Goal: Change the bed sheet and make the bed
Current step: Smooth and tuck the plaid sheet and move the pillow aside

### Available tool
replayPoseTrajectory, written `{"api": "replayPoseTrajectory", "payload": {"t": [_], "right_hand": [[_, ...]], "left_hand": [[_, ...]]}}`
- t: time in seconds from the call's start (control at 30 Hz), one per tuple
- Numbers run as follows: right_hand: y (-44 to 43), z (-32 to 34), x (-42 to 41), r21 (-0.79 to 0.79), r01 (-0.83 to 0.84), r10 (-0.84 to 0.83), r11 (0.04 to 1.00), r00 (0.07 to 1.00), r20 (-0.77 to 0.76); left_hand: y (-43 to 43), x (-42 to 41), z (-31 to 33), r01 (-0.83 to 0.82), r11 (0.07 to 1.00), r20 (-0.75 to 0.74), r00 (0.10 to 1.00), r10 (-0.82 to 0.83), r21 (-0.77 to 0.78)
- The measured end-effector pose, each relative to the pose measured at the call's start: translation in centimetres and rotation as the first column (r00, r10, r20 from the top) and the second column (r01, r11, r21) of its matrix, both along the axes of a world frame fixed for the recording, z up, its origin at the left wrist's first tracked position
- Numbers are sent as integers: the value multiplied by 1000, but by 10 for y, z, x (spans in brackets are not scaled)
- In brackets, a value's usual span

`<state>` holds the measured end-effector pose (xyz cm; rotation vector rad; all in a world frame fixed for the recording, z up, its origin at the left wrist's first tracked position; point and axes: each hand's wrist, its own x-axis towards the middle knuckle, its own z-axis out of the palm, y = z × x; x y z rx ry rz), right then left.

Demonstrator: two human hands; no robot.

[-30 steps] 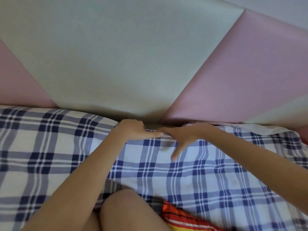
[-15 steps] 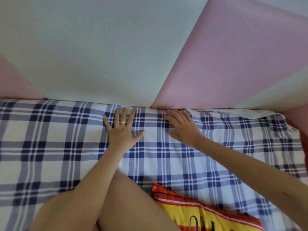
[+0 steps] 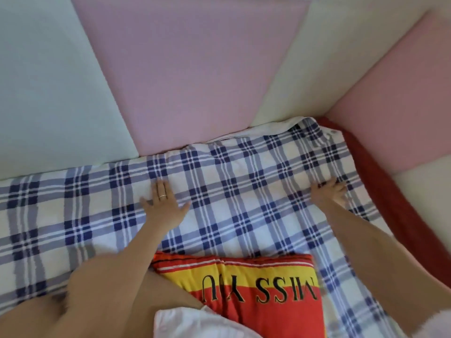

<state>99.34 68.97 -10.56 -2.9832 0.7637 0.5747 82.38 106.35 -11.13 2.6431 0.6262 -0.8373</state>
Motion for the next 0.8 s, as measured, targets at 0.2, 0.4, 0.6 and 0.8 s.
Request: {"api": "replayPoseTrajectory", "payload": {"t": [0.2,0.4,0.6,0.8], "right_hand": [[-42,-37,-6,31,-310,297,950,932,208],[-56,-79,6,58,-310,240,949,828,506],[-65,-92,21,98,-287,197,953,829,523],[-70,-100,25,114,-266,167,957,832,529]], "left_hand": [[-94,55,4,387,917,103,920,-378,-93],[-183,114,-37,621,782,16,783,-621,-46],[-255,232,-65,702,648,344,554,-758,296],[-316,358,-38,593,782,468,646,-603,190]]}}
